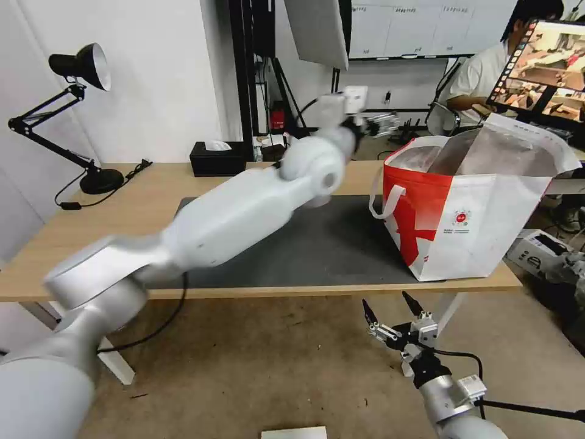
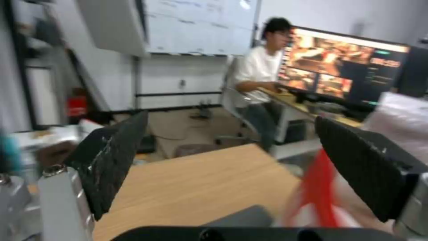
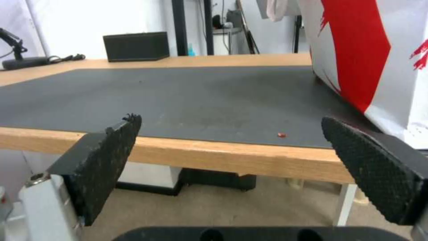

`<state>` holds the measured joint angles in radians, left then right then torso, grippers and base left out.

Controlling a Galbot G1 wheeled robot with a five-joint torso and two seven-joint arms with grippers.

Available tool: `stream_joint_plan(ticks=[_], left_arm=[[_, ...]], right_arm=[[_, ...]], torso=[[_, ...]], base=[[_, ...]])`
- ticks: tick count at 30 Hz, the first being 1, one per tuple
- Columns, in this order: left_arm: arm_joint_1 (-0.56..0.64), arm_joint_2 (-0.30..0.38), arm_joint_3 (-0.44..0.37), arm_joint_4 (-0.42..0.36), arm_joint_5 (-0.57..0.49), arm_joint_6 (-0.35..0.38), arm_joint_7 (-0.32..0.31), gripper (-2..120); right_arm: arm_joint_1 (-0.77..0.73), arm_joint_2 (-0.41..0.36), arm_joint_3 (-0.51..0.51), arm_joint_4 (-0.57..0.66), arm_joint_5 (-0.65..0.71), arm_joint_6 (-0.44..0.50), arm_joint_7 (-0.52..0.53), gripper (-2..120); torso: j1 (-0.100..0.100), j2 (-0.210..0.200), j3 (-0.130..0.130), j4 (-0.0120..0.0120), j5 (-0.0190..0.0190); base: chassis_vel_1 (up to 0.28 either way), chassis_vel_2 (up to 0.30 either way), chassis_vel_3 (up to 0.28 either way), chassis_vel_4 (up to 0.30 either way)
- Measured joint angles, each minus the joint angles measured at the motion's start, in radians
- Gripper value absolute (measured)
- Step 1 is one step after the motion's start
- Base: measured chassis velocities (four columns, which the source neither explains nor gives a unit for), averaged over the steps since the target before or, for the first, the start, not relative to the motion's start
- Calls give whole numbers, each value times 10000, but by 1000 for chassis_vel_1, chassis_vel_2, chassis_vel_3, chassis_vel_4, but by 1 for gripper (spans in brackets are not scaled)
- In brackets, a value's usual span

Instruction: Pick up the trash from the table and place it into the takeout bag.

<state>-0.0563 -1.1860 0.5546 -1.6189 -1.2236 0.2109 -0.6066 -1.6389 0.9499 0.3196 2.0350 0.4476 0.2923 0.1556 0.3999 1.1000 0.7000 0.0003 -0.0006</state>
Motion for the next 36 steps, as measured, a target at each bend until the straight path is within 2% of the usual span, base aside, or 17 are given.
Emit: stream_joint_plan(ticks=[3, 4, 7, 8, 11, 12, 15, 16, 19, 20, 22, 23, 26, 28, 30, 34, 36], left_arm=[[853, 1081, -252, -930, 782, -244, -41, 100], [853, 1081, -252, -930, 782, -244, -41, 100], [1889, 1999, -869, -1624, 1456, -619, 266, 100], [1889, 1999, -869, -1624, 1456, -619, 266, 100], [2747, 2719, -1573, -2104, 2183, -1169, 719, 100], [2747, 2719, -1573, -2104, 2183, -1169, 719, 100], [4168, 3541, -2760, -2716, 2573, -1631, 1321, 100], [4168, 3541, -2760, -2716, 2573, -1631, 1321, 100], [6009, 4246, -4091, -3098, 3140, -1923, 1807, 100], [6009, 4246, -4091, -3098, 3140, -1923, 1807, 100], [7634, 4592, -5395, -3454, 3484, -2075, 2107, 100], [7634, 4592, -5395, -3454, 3484, -2075, 2107, 100], [9748, 4812, -6759, -3881, 4051, -2456, 2225, 100], [10258, 4820, -7074, -3992, 4232, -2565, 2225, 100], [11269, 4507, -7604, -4205, 4707, -2726, 2194, 100], [11878, 4096, -7976, -4293, 5147, -2798, 2171, 100], [13131, 3463, -8754, -4452, 6018, -2926, 2172, 100]], right_arm=[[0, 0, 1, 0, 0, 0, 0, 100], [0, 0, 1, 0, 0, 0, 0, 100], [0, 0, 1, 0, 0, 0, 0, 100], [0, 0, 1, 0, 0, 0, 0, 100], [0, 0, 1, 0, 0, 0, 0, 100], [0, 0, 1, 0, 0, 0, 0, 100], [-1, 0, 1, 0, 0, 0, 2, 100], [-1, 0, 1, 0, 0, 0, 2, 100], [0, -1, 0, 0, 0, 0, -1, 100], [0, -1, 0, 0, 0, 0, -1, 100], [1, 0, 1, 0, 0, 0, 1, 100], [1, 0, 1, 0, 0, 0, 1, 100], [0, -1, 1, 0, 0, 0, 0, 100], [1, -1, 0, 0, 0, 0, 0, 100], [0, -1, 1, 0, 0, 0, -1, 100], [1, 0, 1, 0, 0, 0, 0, 100], [1, -1, 2, 0, 0, 0, 1, 100]], torso=[[0, 1, 0, -1, 1], [0, 1, 0, -1, 1], [0, 1, 0, -1, 0], [0, 1, 0, -1, 0], [0, 1, -1, -1, 1], [0, 1, -1, -1, 1], [0, 1, -1, -4, 5], [0, 1, -1, -4, 5], [0, 0, -1, -4, 0], [0, 0, -1, -4, 0], [0, 1, -2, 0, 3], [0, 1, -2, 0, 3], [0, 1, -1, 0, 0], [-1, 1, -2, -1, 4], [-1, 1, -2, 0, 6], [0, 1, -2, -9, 5], [1, 1, -1, -7, 7]], base=[[0, 0, 0, 0], [0, 0, 0, 0], [0, 0, 0, 0], [0, 0, 0, 0], [0, 0, 0, 0], [0, 0, 0, 0], [0, 0, 0, 0], [0, 0, 0, 0], [0, 0, 0, 0], [0, 0, 0, 0], [0, 0, 0, 0], [0, 0, 0, 0], [0, 0, 0, 0], [0, 0, 0, 0], [0, 0, 0, 0], [0, 0, 0, 0], [0, 0, 0, 0]])
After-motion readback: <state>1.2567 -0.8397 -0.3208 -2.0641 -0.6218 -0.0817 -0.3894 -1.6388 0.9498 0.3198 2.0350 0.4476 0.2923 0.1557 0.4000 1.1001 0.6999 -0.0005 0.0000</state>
